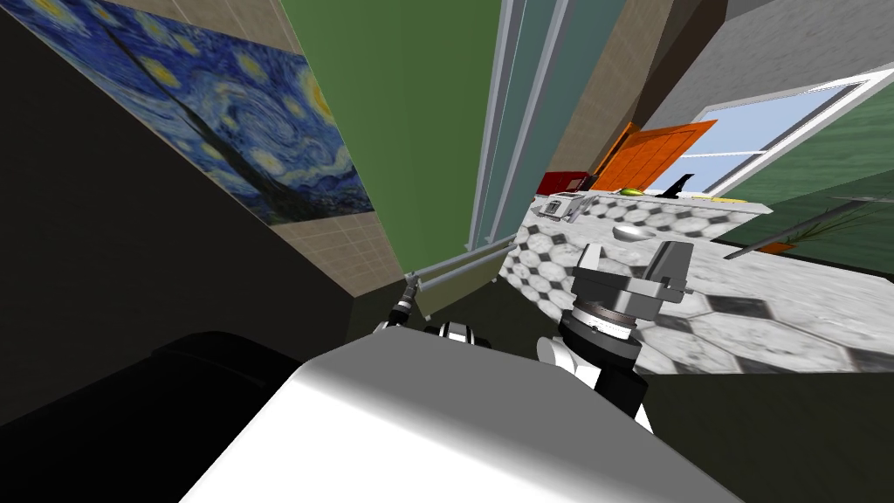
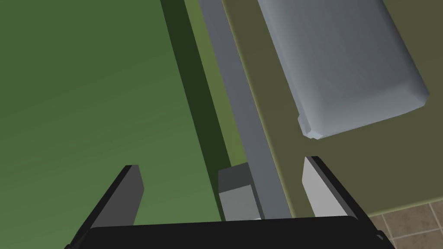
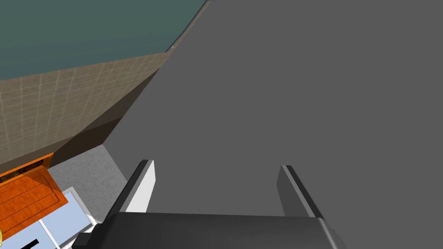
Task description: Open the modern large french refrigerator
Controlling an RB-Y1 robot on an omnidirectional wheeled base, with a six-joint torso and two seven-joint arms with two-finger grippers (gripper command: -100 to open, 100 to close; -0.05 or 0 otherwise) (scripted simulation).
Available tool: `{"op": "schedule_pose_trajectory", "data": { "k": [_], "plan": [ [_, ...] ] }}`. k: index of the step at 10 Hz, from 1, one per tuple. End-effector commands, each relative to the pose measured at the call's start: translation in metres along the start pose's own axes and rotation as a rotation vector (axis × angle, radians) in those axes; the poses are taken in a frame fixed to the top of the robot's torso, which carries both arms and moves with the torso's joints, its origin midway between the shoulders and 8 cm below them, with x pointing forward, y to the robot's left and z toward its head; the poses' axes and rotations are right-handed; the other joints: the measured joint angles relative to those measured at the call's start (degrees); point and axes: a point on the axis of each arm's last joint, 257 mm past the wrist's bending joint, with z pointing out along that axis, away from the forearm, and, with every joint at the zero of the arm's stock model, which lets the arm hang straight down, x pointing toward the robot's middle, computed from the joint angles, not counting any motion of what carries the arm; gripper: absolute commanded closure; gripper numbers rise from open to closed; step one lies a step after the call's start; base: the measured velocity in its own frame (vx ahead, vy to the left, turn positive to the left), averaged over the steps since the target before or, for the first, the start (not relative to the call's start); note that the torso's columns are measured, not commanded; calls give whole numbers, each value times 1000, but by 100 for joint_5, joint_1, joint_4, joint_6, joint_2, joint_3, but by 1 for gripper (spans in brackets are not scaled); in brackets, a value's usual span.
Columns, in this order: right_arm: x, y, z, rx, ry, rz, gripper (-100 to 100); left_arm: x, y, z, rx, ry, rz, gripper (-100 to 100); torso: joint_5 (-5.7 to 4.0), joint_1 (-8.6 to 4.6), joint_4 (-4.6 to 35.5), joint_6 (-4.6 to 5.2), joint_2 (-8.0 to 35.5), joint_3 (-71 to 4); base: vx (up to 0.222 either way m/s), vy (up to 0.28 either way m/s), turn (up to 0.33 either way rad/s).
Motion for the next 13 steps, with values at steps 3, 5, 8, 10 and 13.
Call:
{"op": "schedule_pose_trajectory", "data": {
  "k": [3, 5, 8, 10, 13],
  "plan": [
    [0, 0, 0, 0, 0, 0, 0, 27, 43, -10, -95, 26, -35, -100, -1, -4, 0, 0, 1, 0, 2, 29, -19],
    [0, 0, 0, 0, 0, 0, 0, 39, 56, -13, -126, 34, -51, -100, -1, -5, 0, 0, 2, 1, 0, 19, -12],
    [0, 0, 0, 0, 0, 0, 0, 63, 73, -20, -171, 45, -90, -100, 0, -1, 0, 0, 2, 1, 0, 25, -15],
    [0, 0, 0, 0, 0, 0, 0, 59, 71, -19, -166, 44, -84, -100, -2, -7, 0, 0, 1, 0, 1, 4, -1],
    [0, 0, 0, 0, 0, 0, 0, 62, 66, -22, -164, 47, -84, 100, 13, -8, -21, 3, 4, 7, -82, -60, 9]
  ]
}}
